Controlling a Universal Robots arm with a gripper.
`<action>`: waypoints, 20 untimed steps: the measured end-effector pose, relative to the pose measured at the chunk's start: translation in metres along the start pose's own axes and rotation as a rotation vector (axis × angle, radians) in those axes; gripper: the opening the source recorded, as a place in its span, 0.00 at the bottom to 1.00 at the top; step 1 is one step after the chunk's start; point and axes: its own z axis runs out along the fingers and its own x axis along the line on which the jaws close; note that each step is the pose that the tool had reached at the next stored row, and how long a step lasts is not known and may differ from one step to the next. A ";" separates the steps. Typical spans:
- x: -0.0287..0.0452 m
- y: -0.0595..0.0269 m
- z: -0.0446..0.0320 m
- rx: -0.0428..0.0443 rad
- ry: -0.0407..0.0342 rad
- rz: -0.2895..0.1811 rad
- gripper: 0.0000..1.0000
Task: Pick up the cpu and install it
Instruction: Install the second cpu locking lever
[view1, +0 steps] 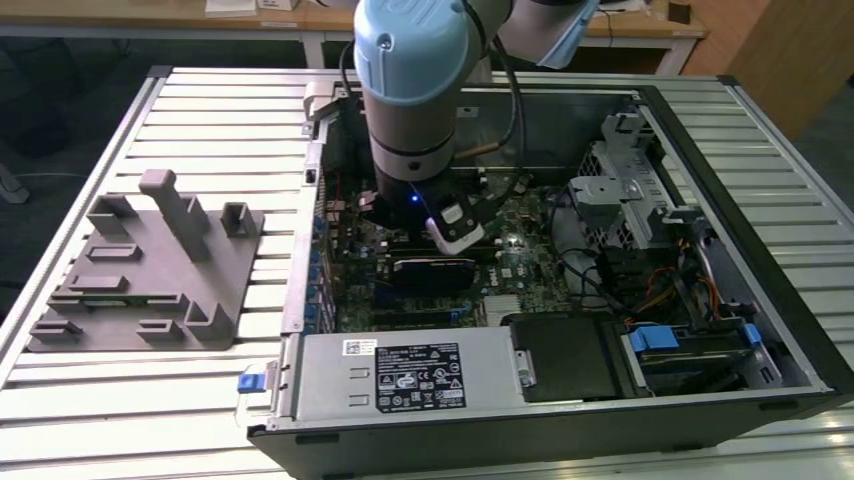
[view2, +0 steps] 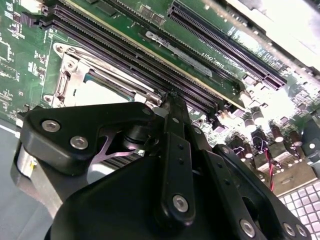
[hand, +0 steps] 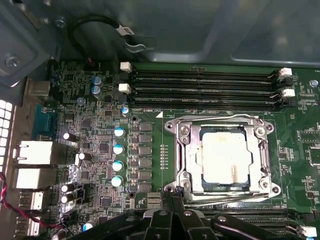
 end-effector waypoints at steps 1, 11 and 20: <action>0.0000 -0.0001 0.0002 -0.0015 0.0000 0.000 0.11; 0.0001 -0.0005 0.0020 -0.0184 0.0001 0.001 0.11; 0.0001 -0.0009 0.0048 -0.0348 -0.0007 0.001 0.11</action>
